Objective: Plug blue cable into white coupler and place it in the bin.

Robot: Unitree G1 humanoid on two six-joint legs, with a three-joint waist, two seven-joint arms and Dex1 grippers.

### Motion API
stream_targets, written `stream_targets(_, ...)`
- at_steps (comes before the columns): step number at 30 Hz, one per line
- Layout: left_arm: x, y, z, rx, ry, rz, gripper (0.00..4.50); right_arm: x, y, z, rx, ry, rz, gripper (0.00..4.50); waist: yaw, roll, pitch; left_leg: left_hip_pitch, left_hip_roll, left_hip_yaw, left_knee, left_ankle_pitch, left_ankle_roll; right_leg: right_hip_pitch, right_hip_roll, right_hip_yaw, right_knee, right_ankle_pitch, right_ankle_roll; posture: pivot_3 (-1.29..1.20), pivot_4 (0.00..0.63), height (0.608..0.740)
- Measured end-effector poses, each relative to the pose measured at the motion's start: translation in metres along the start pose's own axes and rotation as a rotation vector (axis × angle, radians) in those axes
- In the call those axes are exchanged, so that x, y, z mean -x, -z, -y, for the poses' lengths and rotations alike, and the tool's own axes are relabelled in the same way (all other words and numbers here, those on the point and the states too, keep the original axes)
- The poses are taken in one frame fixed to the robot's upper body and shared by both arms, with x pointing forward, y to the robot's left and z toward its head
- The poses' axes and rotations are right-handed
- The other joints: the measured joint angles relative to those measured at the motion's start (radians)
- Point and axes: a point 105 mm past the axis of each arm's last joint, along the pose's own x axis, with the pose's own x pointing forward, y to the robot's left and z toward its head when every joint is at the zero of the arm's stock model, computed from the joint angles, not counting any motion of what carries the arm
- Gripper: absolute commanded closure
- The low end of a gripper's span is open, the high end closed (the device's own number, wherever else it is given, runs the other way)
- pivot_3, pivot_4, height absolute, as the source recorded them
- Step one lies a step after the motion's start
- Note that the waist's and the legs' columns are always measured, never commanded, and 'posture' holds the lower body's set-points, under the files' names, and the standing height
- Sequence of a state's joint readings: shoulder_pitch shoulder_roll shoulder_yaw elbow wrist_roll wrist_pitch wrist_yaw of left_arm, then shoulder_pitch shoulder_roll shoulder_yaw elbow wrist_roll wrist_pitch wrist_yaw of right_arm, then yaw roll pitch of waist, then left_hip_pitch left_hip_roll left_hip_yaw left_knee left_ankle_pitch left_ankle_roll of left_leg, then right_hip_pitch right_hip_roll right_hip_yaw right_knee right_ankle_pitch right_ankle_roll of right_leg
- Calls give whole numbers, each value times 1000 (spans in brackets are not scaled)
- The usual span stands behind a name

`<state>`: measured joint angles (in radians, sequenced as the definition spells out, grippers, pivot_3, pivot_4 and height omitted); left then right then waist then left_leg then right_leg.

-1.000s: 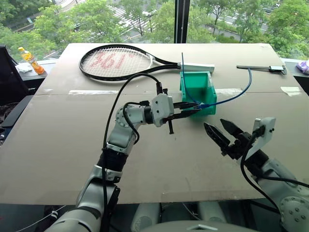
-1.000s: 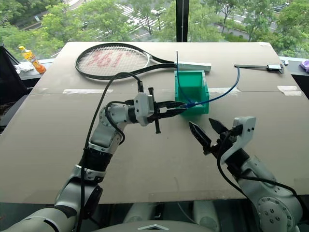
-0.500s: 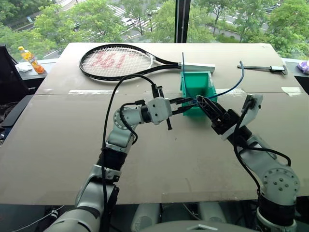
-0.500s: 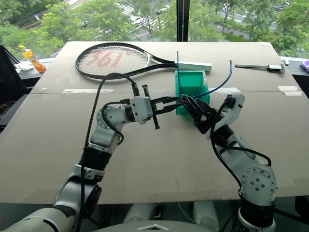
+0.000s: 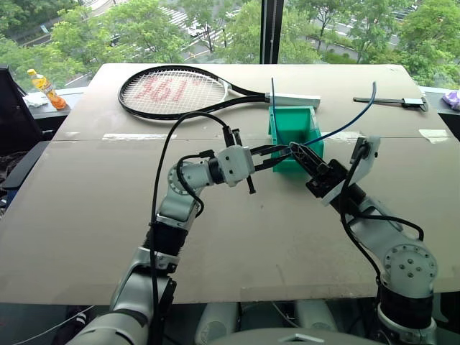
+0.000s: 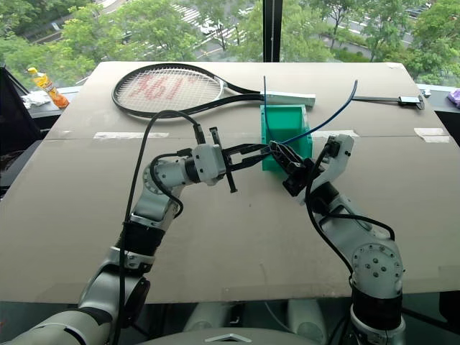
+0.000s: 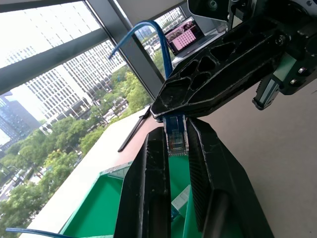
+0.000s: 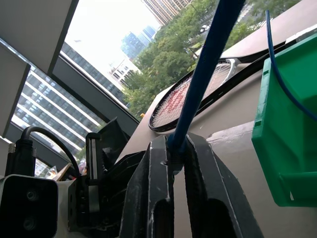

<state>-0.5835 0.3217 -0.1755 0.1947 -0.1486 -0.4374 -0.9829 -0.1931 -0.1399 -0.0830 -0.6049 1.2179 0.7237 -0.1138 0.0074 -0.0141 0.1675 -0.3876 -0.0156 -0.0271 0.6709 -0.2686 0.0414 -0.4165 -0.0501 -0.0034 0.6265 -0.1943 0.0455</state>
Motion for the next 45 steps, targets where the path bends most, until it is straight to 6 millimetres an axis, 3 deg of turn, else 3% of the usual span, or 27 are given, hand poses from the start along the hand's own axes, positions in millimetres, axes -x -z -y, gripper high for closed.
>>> stream_targets(4,3,-1,1,42,-6,0,4500,0,1,-2,5,-14,-11,4469,-3,0,0,0,0,0,0,0,0,0,0,0,0,0,0,0,150,740)
stream_targets(5,6,-1,2,84,-11,-9,3487,-1,3,-2,4,-22,-21,4500,-6,0,0,0,0,0,0,0,0,0,0,0,0,0,0,0,150,740)
stream_targets(8,14,6,1,151,-47,-55,2212,-2,3,0,7,-25,-26,4500,-16,0,0,0,0,0,0,0,0,0,0,0,0,0,0,0,150,740)
stream_targets(11,38,13,-2,253,-129,-128,891,-3,2,2,18,-35,-34,4500,-24,0,0,1,1,0,-1,0,0,0,0,0,0,0,0,0,150,740)
stream_targets(16,121,34,-19,403,-396,-338,891,-3,4,12,39,-33,-53,4500,-27,1,0,2,3,-1,-2,0,0,-1,2,0,0,0,0,0,150,740)
stream_targets(19,161,36,-27,437,-529,-418,891,-4,7,16,39,-38,-60,4500,-22,1,0,2,2,0,-2,0,0,-1,1,0,0,0,0,0,150,740)
stream_targets(24,205,38,-17,498,-625,-518,891,-7,12,18,27,-57,-68,4500,-19,1,0,1,1,1,-2,0,0,-1,-1,1,-1,0,0,0,150,740)
stream_targets(33,229,64,6,616,-639,-617,891,-9,14,17,36,-81,-79,4500,-18,1,0,2,1,1,-2,0,0,-1,-1,0,0,-2,-4,0,150,740)
stream_targets(41,228,83,11,628,-603,-653,891,-6,13,18,45,-68,-77,4500,-18,1,0,1,1,1,-2,0,0,-1,-3,0,-1,0,-1,0,150,740)
stream_targets(44,224,87,12,612,-567,-658,1665,-4,13,18,47,-60,-75,4500,-18,1,0,1,1,1,-2,0,0,-1,-3,0,0,0,-1,0,150,740)
stream_targets(45,224,89,14,605,-556,-665,2118,-4,13,18,49,-59,-73,4500,-19,1,0,1,1,1,-2,0,0,-1,-4,0,-1,0,-1,0,150,740)
